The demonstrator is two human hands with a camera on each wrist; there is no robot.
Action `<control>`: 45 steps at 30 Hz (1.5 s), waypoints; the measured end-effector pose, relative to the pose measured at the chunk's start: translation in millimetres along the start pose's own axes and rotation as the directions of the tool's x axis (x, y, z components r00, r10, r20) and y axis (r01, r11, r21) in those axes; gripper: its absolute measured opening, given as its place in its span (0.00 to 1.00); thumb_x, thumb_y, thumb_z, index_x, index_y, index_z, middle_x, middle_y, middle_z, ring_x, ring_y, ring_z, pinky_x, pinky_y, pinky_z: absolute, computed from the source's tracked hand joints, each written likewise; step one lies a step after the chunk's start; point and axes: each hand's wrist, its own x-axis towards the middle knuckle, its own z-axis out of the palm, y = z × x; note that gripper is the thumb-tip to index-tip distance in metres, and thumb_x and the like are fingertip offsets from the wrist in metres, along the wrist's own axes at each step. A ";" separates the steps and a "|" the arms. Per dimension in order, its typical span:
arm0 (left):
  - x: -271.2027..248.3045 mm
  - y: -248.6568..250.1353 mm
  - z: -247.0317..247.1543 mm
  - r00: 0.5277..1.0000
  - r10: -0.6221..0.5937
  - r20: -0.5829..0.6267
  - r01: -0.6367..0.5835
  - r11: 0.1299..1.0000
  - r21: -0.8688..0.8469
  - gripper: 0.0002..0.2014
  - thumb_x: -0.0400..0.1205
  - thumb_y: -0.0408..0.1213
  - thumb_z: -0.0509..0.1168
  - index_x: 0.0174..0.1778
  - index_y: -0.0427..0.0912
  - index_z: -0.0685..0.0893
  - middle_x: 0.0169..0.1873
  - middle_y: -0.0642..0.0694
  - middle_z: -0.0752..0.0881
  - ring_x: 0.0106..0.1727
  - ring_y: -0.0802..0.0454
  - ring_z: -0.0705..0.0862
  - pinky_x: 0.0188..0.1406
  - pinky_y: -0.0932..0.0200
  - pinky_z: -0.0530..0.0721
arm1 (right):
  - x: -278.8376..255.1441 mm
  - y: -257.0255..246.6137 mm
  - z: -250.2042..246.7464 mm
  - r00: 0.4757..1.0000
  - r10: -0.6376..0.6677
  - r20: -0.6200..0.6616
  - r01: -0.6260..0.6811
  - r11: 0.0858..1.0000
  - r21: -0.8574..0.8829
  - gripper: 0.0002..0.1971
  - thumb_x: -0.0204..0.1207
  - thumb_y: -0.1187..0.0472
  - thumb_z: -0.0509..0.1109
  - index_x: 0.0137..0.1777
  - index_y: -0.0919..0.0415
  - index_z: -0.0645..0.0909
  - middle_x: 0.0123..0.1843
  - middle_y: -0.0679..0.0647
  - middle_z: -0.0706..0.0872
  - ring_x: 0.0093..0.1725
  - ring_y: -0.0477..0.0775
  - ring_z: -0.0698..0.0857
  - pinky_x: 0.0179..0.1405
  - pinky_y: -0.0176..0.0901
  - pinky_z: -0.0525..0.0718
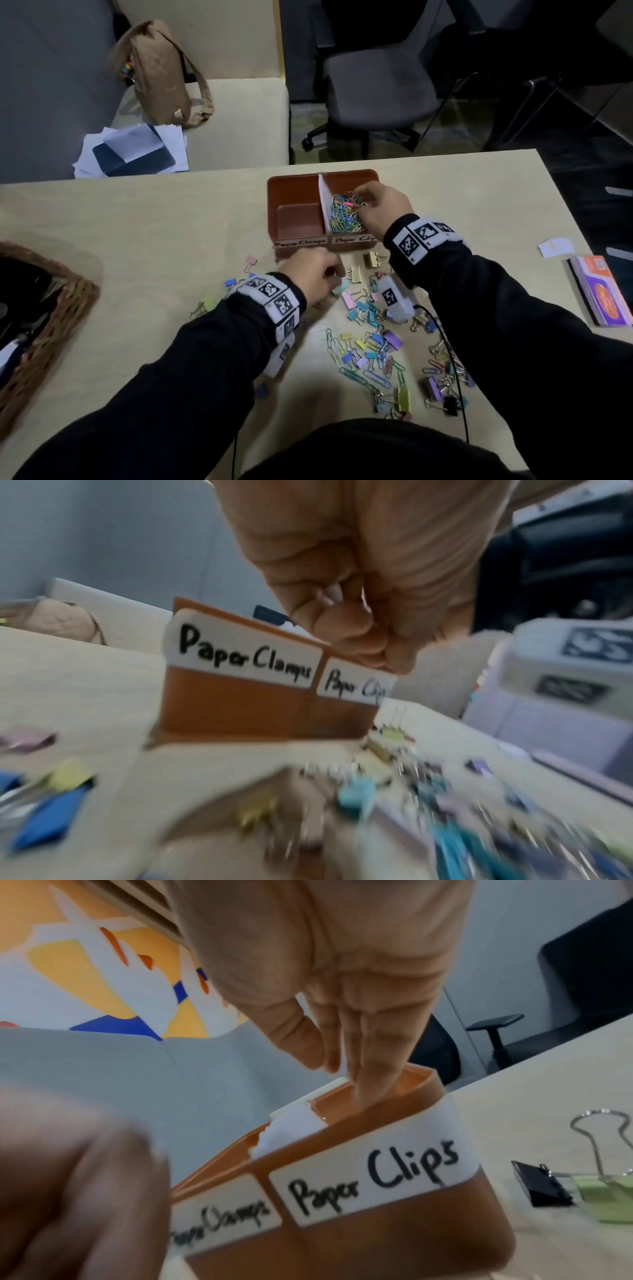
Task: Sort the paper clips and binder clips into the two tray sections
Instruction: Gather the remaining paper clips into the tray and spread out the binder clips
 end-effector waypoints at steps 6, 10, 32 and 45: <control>-42.7 -18.7 57.9 0.970 -0.076 0.232 0.062 0.996 0.068 0.17 0.77 0.47 0.72 0.61 0.53 0.82 0.55 0.54 0.79 0.55 0.54 0.81 0.59 0.58 0.81 | -62.0 32.2 16.2 0.984 -0.142 0.109 0.136 0.989 0.064 0.09 0.78 0.68 0.68 0.48 0.51 0.84 0.44 0.44 0.86 0.42 0.44 0.84 0.47 0.43 0.86; -55.1 -24.1 75.0 0.951 0.008 0.309 -0.052 0.990 0.132 0.19 0.79 0.45 0.70 0.67 0.54 0.80 0.63 0.53 0.75 0.61 0.51 0.79 0.63 0.53 0.80 | -98.3 59.8 32.3 0.929 -0.179 0.323 0.217 0.973 -0.084 0.08 0.77 0.68 0.68 0.44 0.55 0.86 0.43 0.44 0.87 0.43 0.44 0.84 0.52 0.45 0.85; -57.7 -20.9 105.6 0.963 -0.029 0.269 -0.093 0.897 0.431 0.13 0.85 0.36 0.55 0.64 0.39 0.76 0.60 0.40 0.78 0.61 0.40 0.79 0.51 0.48 0.80 | -181.0 91.0 92.4 0.824 -0.144 0.548 0.488 0.673 -0.556 0.12 0.78 0.62 0.61 0.60 0.62 0.78 0.58 0.58 0.82 0.58 0.62 0.81 0.50 0.48 0.78; -65.8 -39.8 78.6 0.976 -0.176 0.128 0.193 0.973 -0.130 0.11 0.84 0.37 0.57 0.51 0.53 0.83 0.37 0.54 0.86 0.34 0.61 0.82 0.33 0.64 0.76 | -166.6 99.0 48.8 0.952 0.048 0.303 0.016 0.978 -0.206 0.15 0.81 0.69 0.60 0.59 0.49 0.80 0.51 0.49 0.87 0.47 0.49 0.84 0.51 0.42 0.84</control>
